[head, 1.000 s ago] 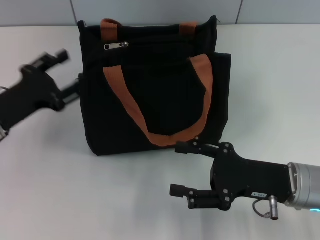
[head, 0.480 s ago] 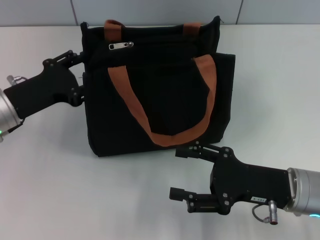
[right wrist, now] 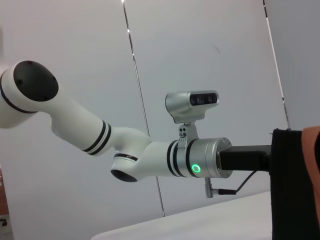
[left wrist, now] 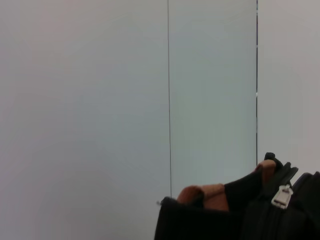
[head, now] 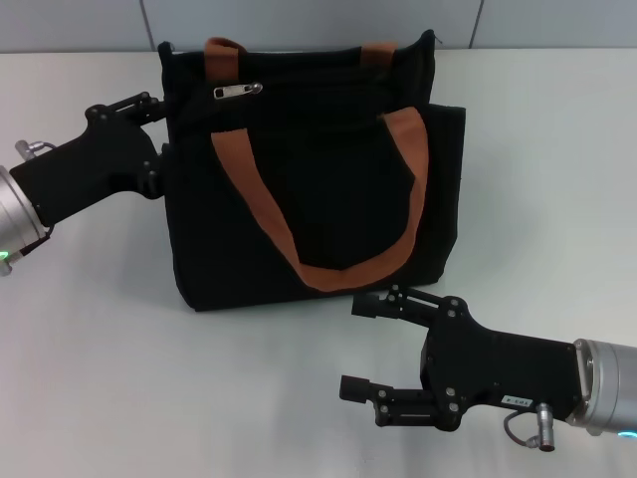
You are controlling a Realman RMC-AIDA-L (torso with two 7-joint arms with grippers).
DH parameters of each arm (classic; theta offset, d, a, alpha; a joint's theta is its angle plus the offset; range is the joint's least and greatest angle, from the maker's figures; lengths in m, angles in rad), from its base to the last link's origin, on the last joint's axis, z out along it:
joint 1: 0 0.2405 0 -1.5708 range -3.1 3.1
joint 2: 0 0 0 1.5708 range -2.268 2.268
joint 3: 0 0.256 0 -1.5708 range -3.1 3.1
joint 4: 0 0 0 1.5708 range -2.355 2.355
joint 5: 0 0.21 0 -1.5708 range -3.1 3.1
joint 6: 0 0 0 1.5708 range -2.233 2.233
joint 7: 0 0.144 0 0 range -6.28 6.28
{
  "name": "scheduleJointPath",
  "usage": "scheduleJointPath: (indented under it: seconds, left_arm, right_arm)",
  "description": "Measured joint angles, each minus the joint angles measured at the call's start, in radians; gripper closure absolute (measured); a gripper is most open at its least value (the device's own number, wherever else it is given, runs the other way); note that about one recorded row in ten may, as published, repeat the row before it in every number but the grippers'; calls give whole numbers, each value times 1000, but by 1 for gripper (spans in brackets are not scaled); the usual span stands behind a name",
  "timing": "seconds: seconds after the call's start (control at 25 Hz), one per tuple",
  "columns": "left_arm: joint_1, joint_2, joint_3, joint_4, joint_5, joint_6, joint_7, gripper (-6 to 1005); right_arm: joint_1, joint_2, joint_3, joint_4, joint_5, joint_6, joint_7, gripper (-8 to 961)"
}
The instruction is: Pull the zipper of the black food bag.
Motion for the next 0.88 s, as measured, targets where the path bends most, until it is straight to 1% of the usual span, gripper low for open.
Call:
scheduleJointPath:
  seconds: [0.12,0.36,0.52,0.68,0.84,0.88]
  left_arm:
    - [5,0,0,0,-6,4,1,382]
    - [12,0,1,-2,-9,11,-4,671]
    - [5,-1,-4,-24,-22,13,-4,859]
    - [3,-1,-2,-37,-48,14,-12,918]
    - [-10,-1,0,-39,-70,33,-74,978]
    - [-10,-1,0,-39,-70,33,-74,977]
  right_arm:
    - [0,0,1,0,0,0,0,119]
    - [3,0,11,0,1,-1,0,119]
    - [3,0,15,0,1,-2,0,118]
    - [2,0,30,0,1,-5,0,118]
    - [-4,0,70,1,1,-8,0,118]
    - [-4,0,70,1,1,-8,0,118]
